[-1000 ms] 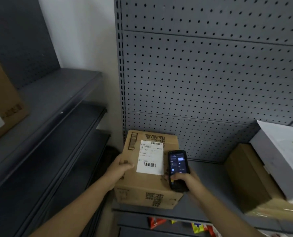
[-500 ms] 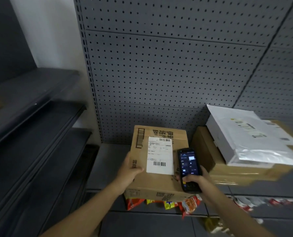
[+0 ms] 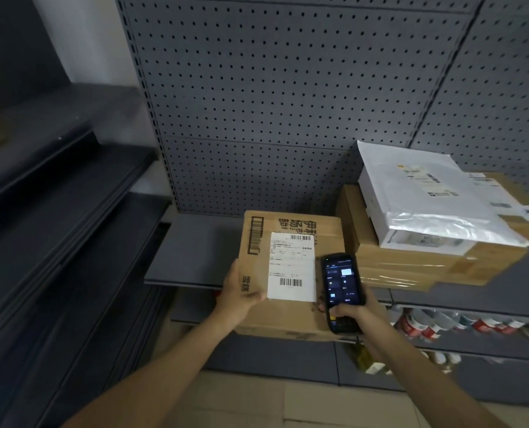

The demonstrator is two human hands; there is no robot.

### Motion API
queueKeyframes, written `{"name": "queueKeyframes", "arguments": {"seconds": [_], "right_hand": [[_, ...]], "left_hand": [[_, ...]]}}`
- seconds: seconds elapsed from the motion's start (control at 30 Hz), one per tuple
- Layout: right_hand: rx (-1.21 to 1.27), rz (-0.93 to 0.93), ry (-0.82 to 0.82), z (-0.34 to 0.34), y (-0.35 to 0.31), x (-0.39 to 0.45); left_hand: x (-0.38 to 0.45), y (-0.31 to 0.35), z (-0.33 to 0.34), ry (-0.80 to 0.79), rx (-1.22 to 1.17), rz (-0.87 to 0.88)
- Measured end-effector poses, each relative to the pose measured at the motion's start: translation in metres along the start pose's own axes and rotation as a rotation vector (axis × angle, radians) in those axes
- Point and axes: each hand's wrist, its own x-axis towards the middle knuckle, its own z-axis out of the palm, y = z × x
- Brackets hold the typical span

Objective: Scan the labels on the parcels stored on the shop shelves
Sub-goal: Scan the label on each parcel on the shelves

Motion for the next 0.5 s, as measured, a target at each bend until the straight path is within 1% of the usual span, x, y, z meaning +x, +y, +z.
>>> {"name": "queueKeyframes", "arguments": {"seconds": [0.13, 0.33, 0.43, 0.5], "right_hand": [[0.027, 0.013, 0.041, 0.0, 0.008, 0.003], [-0.04, -0.04, 0.126, 0.012, 0.012, -0.007], [0.006, -0.061, 0.155, 0.022, 0.01, -0.023], [0.056, -0.059, 0.137, 0.026, 0.008, -0.038]], "left_hand": [[-0.01, 0.007, 0.006, 0.008, 0.069, -0.036], [-0.016, 0.0, 0.009, -0.007, 0.217, 0.011], [-0.027, -0.007, 0.01, -0.009, 0.247, 0.015], [-0.035, -0.014, 0.012, 0.004, 0.26, 0.022]]}}
